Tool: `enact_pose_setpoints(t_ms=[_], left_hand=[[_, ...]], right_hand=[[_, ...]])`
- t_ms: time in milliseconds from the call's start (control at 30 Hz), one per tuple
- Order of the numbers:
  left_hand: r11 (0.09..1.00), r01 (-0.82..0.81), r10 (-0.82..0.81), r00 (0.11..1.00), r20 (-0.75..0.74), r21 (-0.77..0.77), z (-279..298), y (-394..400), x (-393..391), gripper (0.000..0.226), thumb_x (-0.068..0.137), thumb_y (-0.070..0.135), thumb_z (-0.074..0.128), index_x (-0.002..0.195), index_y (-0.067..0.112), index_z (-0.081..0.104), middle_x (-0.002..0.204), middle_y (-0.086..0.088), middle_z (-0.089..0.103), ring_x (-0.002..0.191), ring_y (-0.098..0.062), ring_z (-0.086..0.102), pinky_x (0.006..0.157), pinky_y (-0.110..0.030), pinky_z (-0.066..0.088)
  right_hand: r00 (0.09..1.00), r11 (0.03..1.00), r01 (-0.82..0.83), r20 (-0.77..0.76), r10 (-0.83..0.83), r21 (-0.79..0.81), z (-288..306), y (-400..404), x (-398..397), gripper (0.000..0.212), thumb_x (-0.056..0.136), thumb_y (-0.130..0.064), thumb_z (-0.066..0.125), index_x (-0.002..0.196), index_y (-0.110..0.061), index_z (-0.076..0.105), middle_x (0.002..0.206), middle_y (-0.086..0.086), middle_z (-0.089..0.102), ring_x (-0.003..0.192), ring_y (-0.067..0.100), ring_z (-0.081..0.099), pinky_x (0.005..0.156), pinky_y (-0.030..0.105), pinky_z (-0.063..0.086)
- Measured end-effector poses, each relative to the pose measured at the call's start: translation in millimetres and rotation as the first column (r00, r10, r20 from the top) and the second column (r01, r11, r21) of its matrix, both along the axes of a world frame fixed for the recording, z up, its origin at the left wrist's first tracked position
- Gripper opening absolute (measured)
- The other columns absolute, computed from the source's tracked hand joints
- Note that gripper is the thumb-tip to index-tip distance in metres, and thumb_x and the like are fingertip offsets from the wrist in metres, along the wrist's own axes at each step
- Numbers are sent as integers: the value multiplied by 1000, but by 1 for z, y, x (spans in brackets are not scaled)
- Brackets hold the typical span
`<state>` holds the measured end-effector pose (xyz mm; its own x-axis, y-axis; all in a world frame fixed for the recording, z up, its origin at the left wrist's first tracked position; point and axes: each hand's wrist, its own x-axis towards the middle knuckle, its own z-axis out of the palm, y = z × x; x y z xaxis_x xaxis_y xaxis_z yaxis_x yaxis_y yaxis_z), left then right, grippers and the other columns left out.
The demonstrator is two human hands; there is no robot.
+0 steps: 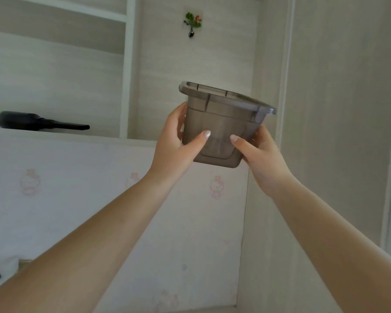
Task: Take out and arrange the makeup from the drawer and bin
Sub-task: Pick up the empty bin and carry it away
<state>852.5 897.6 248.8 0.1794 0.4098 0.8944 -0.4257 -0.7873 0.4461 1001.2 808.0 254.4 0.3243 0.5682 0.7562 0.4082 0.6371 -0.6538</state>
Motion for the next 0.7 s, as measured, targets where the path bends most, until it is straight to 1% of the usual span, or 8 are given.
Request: enact_pose_setpoints(t_ms=[67,167,300,367,500,567,633,700], left_hand=[[999,-33,33,999,-1,8,8,16,-3,68,78,16,67,140,20,39,138,9,51,128,-2,47,107,-34,42],[997,-78,78,997,-20,-10,19,43,-9,70,78,19,66,141,24,38,138,13,50,129,0,44,106,-32,43],[985,-170,169,985,-42,-40,27,76,-15,68,83,20,65,143,31,35,139,20,47,129,5,41,104,-22,38],[979,-196,193,979,-73,-46,30,94,-17,68,81,23,64,143,31,36,141,18,46,130,3,41,108,-26,36],[961,-277,273,956,-105,-25,27,127,-20,72,73,40,64,140,29,40,139,13,51,128,-4,47,109,-36,40],[938,-344,340,935,-99,-29,27,138,-23,74,72,48,65,139,25,43,137,10,53,126,-6,50,107,-36,42],[861,-508,509,858,-77,31,27,147,-27,67,77,48,65,136,21,48,134,5,55,124,-11,50,106,-33,41],[672,-732,738,675,-18,115,26,151,-30,58,82,42,65,132,16,53,133,-3,54,128,-21,44,107,-33,35]], right_hand=[[1000,1000,11,20,-11,-13,9,21,-1,56,74,-29,69,126,-24,50,119,-6,65,113,13,60,99,41,48],[999,1000,12,44,-11,-27,22,55,-3,58,70,-34,68,124,-27,50,117,-8,65,111,12,61,98,41,49],[996,999,-32,76,34,-35,31,93,-4,50,82,-26,65,128,-30,47,117,-7,65,109,9,61,99,39,48],[997,998,-42,67,45,-45,33,111,-4,51,86,-23,64,133,-27,44,119,-7,63,110,7,60,101,37,47],[996,997,-1,85,8,-77,36,142,-9,75,68,-48,66,136,-28,40,125,-9,60,114,8,58,102,39,45],[996,997,-4,90,12,-82,38,155,-11,67,73,-46,64,134,-28,43,125,-8,61,113,11,59,101,40,46],[995,996,-3,96,12,-90,39,167,-13,56,82,-42,62,134,-28,44,126,-8,59,113,12,58,101,41,46],[994,995,10,109,0,-98,40,176,-16,50,88,-38,59,134,-30,44,127,-7,59,114,12,57,100,39,47]])
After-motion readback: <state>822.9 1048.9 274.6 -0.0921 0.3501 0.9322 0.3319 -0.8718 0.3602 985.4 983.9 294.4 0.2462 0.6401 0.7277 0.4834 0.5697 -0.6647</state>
